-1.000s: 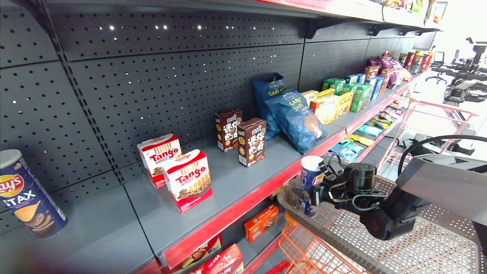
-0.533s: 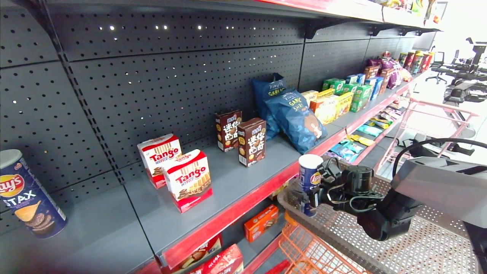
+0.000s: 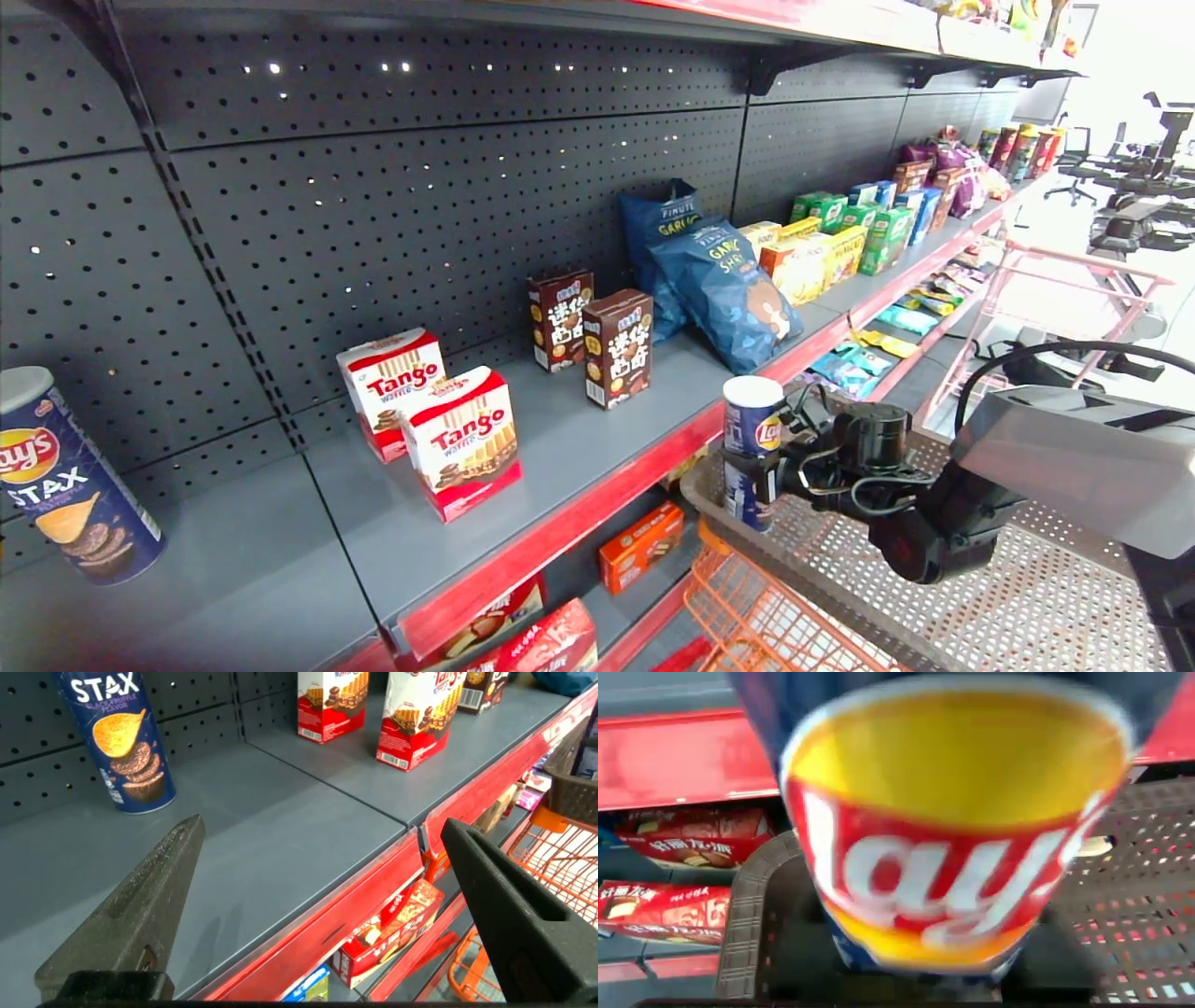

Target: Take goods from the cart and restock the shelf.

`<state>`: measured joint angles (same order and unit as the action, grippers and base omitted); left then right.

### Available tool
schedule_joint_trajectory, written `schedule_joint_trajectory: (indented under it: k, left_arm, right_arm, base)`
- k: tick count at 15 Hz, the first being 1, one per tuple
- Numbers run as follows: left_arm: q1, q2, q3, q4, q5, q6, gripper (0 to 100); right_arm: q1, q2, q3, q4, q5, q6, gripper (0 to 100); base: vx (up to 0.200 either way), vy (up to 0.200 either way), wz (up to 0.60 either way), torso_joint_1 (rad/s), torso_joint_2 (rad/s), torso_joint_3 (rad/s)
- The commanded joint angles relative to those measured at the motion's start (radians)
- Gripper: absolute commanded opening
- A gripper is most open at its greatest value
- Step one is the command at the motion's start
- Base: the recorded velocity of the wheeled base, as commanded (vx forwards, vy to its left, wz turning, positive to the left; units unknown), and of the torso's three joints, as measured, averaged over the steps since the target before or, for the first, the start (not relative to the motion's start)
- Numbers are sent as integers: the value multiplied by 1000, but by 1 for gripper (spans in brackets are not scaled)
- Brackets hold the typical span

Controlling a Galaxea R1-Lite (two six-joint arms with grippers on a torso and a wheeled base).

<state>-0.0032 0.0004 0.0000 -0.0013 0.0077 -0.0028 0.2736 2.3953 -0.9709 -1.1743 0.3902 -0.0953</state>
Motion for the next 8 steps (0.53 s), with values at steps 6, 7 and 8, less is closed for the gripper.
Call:
schedule_joint_trajectory:
  k: [6, 7, 8]
  left_arm:
    - [0, 0, 0, 0, 0, 0, 100]
    - [0, 0, 0, 0, 0, 0, 100]
    - [0, 0, 0, 0, 0, 0, 100]
  right_arm:
    - [-5, -119, 21, 4, -2, -1, 0]
    - [-16, -156, 32, 8, -4, -1, 0]
    - [-24, -185, 46, 10, -8, 0, 0]
  base:
    - [0, 0, 0, 0, 0, 0]
    - [0, 0, 0, 0, 0, 0]
    - [0, 0, 0, 0, 0, 0]
